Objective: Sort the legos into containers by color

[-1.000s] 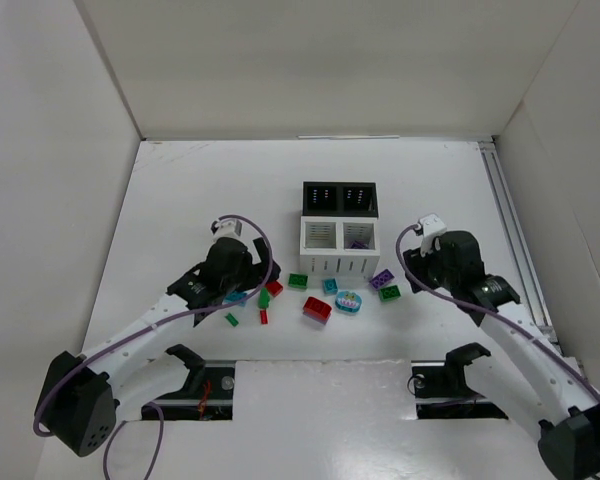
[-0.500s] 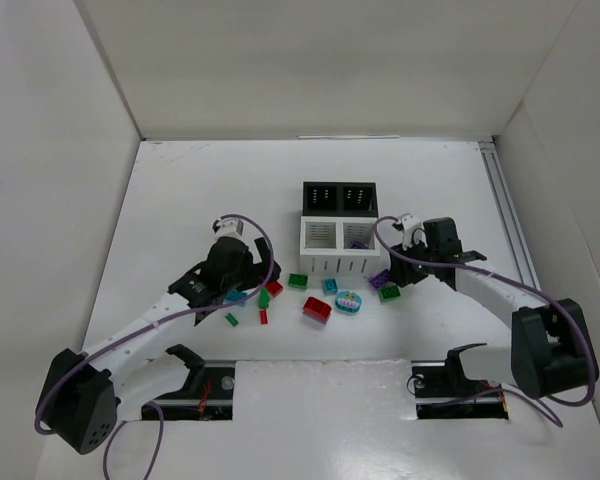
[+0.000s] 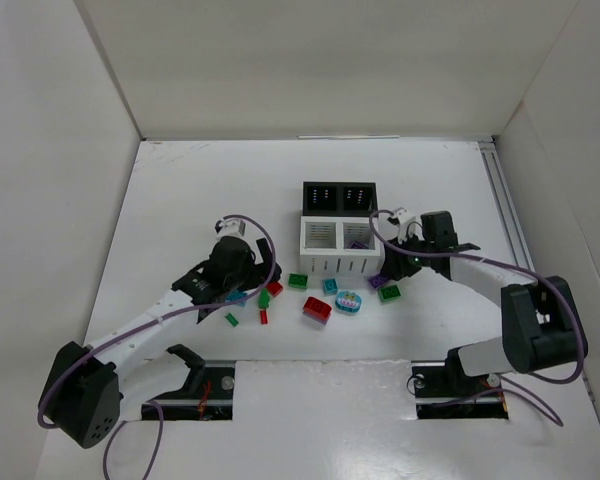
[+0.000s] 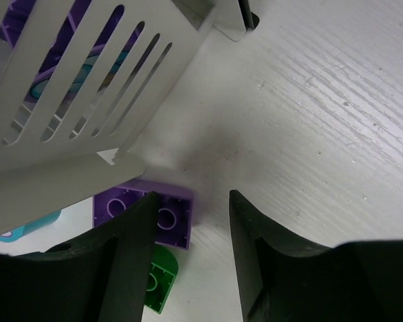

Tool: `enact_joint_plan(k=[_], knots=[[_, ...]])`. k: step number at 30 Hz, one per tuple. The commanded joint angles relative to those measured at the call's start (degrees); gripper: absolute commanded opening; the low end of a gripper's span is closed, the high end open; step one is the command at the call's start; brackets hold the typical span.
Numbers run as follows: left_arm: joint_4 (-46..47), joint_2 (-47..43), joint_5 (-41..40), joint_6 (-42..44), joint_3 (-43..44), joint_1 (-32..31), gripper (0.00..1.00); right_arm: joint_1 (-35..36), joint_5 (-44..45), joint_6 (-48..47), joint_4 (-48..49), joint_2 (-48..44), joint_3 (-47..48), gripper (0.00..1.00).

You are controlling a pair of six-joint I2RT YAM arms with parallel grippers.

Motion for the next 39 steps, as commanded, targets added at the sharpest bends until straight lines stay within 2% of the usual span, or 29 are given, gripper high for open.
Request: enact_joint_plan(k=[1, 6, 8, 10, 14, 21, 27, 35, 37, 39], knots=[[1.4, -0.8, 0.0, 0.9, 2.3, -0.2, 1.00, -0.8, -4.0, -1.0, 2.8, -1.8, -1.1, 0.52], [0.8, -1.3, 0.0, 0.9, 2.3, -0.2, 1.00, -0.8, -6.2, -0.4, 2.8, -4.2, -3.6, 0.49], [0.8, -1.3, 0.0, 0.9, 2.3, -0.2, 1.00, -1.3, -6.8, -0.4, 2.8, -4.7, -4.3, 0.53], [0.3, -1.3, 0.0, 0.9, 1.8, -0.2, 1.00, -1.3, -7.5, -0.4, 2.8, -4.7, -4.9, 0.60], [0.3, -1.8, 0.0, 0.9, 1.8, -0.2, 0.99, -1.3, -9.0, -0.4, 2.8, -4.2, -4.9, 0.61], [0.3, -3.0, 0.0, 0.9, 1.3, -0.2, 0.98, -1.3, -9.7, -0.4, 3.3, -3.1, -5.4, 0.42], [0.3, -3.6, 1.1, 0.9, 1.3, -0.2, 0.98, -1.3, -10.3, 0.3, 3.3, -6.7, -6.5, 0.23], [0.3, -3.6, 1.6, 0.9, 1.3, -0.2, 0.98, -1.8, -11.9, 0.3, 3.3, -12.6, -7.1, 0.09], [0.8, -3.6, 1.6, 0.9, 1.3, -0.2, 0.96, -1.8, -11.9, -0.3, 3.3, -14.3, -7.1, 0.02], [0.8, -3.6, 1.6, 0.9, 1.3, -0.2, 0.96, -1.8, -11.9, -1.1, 2.8, -15.1, -7.1, 0.00]])
